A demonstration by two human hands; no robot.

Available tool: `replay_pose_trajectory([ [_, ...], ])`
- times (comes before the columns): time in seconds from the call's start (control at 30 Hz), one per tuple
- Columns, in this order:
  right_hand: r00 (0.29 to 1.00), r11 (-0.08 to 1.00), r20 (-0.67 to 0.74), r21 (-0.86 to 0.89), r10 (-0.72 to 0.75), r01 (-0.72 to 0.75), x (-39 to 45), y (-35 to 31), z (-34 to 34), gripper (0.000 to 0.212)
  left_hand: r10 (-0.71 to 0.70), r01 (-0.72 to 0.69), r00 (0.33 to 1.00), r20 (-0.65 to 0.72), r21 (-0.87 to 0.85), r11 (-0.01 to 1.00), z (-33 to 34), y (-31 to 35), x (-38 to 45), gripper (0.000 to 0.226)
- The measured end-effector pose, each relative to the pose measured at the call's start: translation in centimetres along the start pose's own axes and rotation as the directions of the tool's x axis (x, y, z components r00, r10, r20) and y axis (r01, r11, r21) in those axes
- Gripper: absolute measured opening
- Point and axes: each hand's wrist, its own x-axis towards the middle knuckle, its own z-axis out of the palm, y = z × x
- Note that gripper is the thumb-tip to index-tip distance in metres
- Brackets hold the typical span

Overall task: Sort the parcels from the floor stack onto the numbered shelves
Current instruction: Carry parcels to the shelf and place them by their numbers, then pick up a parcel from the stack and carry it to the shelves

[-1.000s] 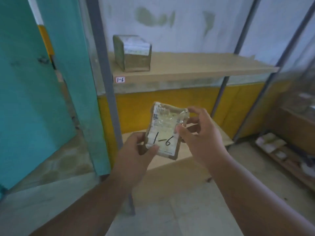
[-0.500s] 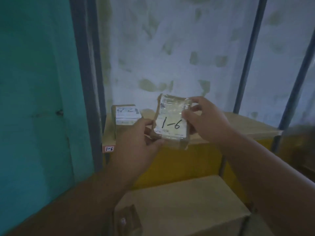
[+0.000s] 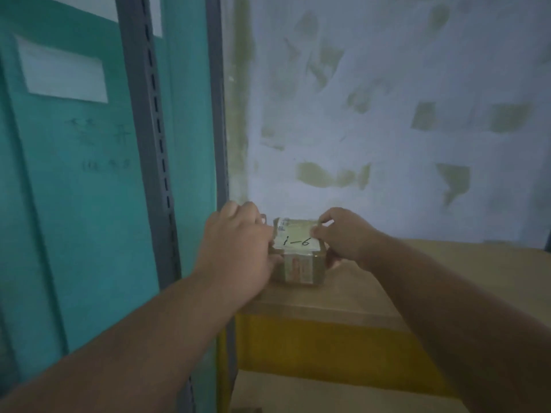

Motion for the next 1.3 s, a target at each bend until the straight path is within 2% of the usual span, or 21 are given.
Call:
replay_pose_trajectory([
  [0.07, 0.999, 0.996, 0.039, -0.083, -0.019, 0.022, 0.4, 0.1, 0.3, 0.014, -0.016, 0.015, 0.999, 0.028, 0.039, 0.999, 0.6, 0.2, -0.1, 0.032],
  [0.17, 0.996, 0.959, 0.062, -0.273, -0.059, 0.074, 0.7, 0.4, 0.3, 0.026, -0.023, 0.021, 0.999, 0.026, 0.067, 0.998, 1.2, 0.5, -0.2, 0.028],
  [0.23, 0.990, 0.885, 0.029, -0.445, -0.138, 0.137, 0.5, 0.4, -0.2, 0.038, -0.023, 0.022, 1.000, 0.016, 0.057, 0.998, 1.6, 0.6, -0.3, 0.028],
  [0.3, 0.968, 0.836, -0.025, -0.510, -0.248, 0.201, -0.4, 0.1, -0.8, 0.044, -0.017, 0.018, 1.000, -0.020, 0.034, 0.999, 1.8, 0.7, -0.6, 0.030],
  [0.53, 0.819, 0.760, -0.100, -0.449, -0.565, 0.470, -7.1, -3.9, -0.6, 0.043, -0.081, 0.062, 0.989, -0.124, -0.148, 0.987, 1.6, 0.0, -3.1, 0.027],
  [0.77, 0.722, 0.722, -0.167, -0.369, -0.671, 0.585, -14.1, -10.1, 4.2, 0.043, -0.109, 0.043, 0.969, -0.221, -0.283, 0.958, -1.2, -5.8, -9.0, 0.031],
  [0.93, 0.662, 0.674, -0.151, -0.279, -0.734, 0.684, -18.5, -16.1, 12.4, 0.044, -0.192, 0.121, 0.960, -0.204, -0.316, 0.941, -4.2, -14.9, -16.6, 0.032],
  [1.13, 0.608, 0.620, -0.133, -0.088, -0.783, 0.780, -21.8, -24.7, 26.0, 0.043, -0.312, 0.292, 0.946, -0.089, -0.191, 0.937, -9.0, -27.7, -27.4, 0.034],
  [1.3, 0.569, 0.569, 0.009, -0.008, -0.822, 0.823, -23.3, -30.8, 35.1, 0.046, -0.444, 0.441, 0.896, -0.014, -0.085, 0.893, -10.9, -37.1, -34.4, 0.037],
])
